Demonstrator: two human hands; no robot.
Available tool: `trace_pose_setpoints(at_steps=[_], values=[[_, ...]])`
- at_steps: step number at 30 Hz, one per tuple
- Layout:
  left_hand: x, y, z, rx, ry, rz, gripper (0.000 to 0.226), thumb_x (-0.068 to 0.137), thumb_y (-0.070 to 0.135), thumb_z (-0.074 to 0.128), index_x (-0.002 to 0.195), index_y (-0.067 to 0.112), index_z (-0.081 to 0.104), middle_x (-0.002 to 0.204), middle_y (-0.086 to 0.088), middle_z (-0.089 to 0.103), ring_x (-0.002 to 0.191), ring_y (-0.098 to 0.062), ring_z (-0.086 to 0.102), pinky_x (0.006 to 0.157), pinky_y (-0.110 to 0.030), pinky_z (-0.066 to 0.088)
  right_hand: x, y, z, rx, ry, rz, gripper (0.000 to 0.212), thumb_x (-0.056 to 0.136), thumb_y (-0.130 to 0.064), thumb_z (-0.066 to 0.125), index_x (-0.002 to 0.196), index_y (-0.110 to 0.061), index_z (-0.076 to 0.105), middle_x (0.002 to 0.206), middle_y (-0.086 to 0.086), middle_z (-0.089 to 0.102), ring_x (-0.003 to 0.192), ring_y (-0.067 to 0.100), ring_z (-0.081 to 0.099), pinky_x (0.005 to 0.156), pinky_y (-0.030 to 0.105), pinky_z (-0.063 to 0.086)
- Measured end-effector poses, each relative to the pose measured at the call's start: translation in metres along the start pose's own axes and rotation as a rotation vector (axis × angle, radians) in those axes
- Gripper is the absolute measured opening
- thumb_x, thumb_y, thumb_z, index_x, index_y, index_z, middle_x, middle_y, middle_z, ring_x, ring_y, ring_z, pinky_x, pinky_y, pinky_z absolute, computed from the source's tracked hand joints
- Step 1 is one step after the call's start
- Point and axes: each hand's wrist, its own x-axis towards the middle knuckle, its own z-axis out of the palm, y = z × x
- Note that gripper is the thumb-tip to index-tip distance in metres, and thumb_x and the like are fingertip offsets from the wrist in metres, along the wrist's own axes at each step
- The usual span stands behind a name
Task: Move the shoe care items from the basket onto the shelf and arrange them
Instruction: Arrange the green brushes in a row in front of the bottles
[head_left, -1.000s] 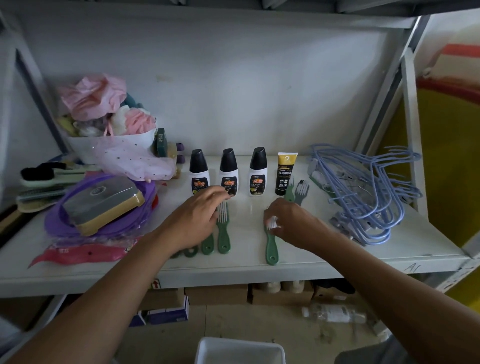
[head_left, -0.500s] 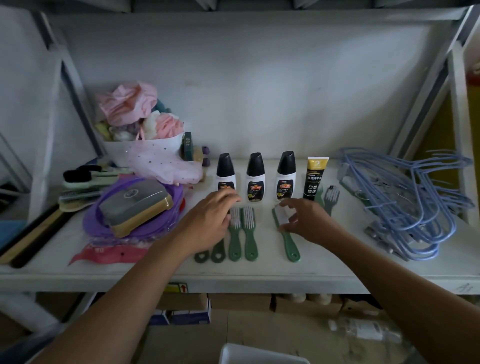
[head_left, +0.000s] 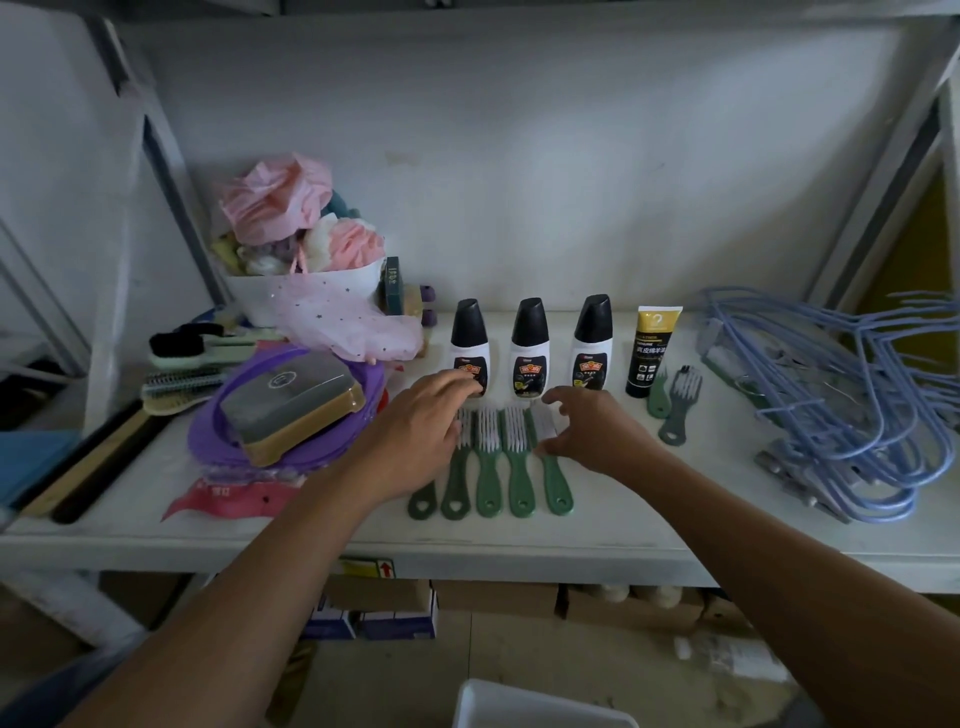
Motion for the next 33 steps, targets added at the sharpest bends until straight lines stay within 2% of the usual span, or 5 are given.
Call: trace_pose_setpoints(at_steps=[16,22,25,29,33], values=[[0.009,0.022,0.005,-0.05,-0.034,0.011,0.066,0.1,0.015,0.053,0.157,0.023,0.02,0.164,0.003,0.025,0.148,-0.016,0.028,0.117,-0.034,0.027,-0.01,0.023,-0.021,-0.009,-0.027,0.068,0.073,0.071,-0.044,0.086,0.134,-0.025,0.055,0.12,0.0,0.065,0.098,0.013,0.065,0.089,0.03,0.054],[0.021,0.039,0.02,-0.031,-0.076,0.065,0.069,0.101,0.017,0.05,0.16,0.022,0.014,0.166,0.004,0.021,0.151,-0.012,0.021,0.121,-0.03,0.02,-0.023,0.06,-0.046,-0.289,0.065,0.142,0.043,0.088,-0.032,0.071,0.127,-0.018,0.06,0.123,0.006,0.064,0.108,0.022,0.062,0.092,0.035,0.052],[0.025,0.049,0.025,-0.04,-0.078,0.092,0.067,0.101,0.017,0.051,0.159,0.022,0.017,0.164,0.005,0.025,0.148,-0.013,0.026,0.121,-0.034,0.026,-0.029,0.076,-0.052,-0.361,0.036,0.205,0.021,0.092,-0.02,0.059,0.112,-0.016,0.066,0.112,0.01,0.066,0.095,0.023,0.061,0.083,0.033,0.053],[0.031,0.057,0.032,-0.033,-0.098,0.116,0.066,0.1,0.019,0.053,0.157,0.024,0.02,0.163,0.003,0.028,0.147,-0.015,0.029,0.12,-0.041,0.03,-0.031,0.087,-0.056,-0.415,0.01,0.18,0.017,0.094,-0.016,0.055,0.102,-0.02,0.069,0.105,0.007,0.066,0.089,0.021,0.062,0.084,0.037,0.056],[0.035,0.063,0.037,-0.031,-0.092,0.13,0.065,0.1,0.016,0.051,0.157,0.022,0.021,0.163,0.003,0.027,0.147,-0.016,0.03,0.119,-0.034,0.028,-0.036,0.086,-0.061,-0.442,-0.028,0.143,0.023,0.092,-0.007,0.057,0.106,-0.02,0.069,0.11,0.008,0.066,0.094,0.021,0.063,0.085,0.032,0.055]])
